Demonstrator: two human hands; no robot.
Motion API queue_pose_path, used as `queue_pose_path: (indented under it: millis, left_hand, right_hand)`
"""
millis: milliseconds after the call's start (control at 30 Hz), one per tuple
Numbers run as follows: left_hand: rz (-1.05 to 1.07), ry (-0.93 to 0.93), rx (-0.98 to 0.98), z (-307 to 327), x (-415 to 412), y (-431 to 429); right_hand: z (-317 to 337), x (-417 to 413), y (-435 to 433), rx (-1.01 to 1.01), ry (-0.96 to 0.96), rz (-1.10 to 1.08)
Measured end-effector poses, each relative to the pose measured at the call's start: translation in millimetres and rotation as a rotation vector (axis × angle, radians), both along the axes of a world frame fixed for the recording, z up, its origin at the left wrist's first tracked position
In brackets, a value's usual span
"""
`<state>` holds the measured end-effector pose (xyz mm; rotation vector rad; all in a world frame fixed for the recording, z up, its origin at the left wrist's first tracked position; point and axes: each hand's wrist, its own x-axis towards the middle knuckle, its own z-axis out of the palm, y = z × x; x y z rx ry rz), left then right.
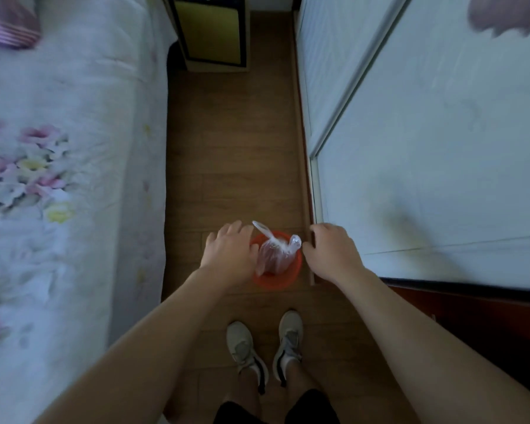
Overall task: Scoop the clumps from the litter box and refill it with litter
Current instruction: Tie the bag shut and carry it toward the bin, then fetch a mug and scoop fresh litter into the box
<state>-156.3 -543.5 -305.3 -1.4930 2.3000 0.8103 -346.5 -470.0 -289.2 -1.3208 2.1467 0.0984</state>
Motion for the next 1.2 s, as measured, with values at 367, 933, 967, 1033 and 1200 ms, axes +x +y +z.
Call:
queue_pose_path:
  millis: [367, 933, 967, 1033, 1200]
  left_hand:
    - [0.066, -0.028, -0.231, 187, 49, 35]
    - [0.772, -0.185, -0.407, 298, 151, 267]
    - [0.812, -0.201, -0.414, 302, 160, 283]
    - [0.895, -0.222, -0.422, 309, 177, 315]
    - [1.118, -0.282, -0.433, 319, 221, 404]
  right_hand:
    - [172, 24, 24, -0.205, 0.198, 0.277]
    - [290, 111, 88, -0.444, 0.094, 0.933]
    - [294, 124, 94, -0.454, 0.084, 0.984]
    - [300, 152, 107, -0.475, 0.063, 1.085]
    - [306, 234, 151, -0.470, -0.037, 1.314]
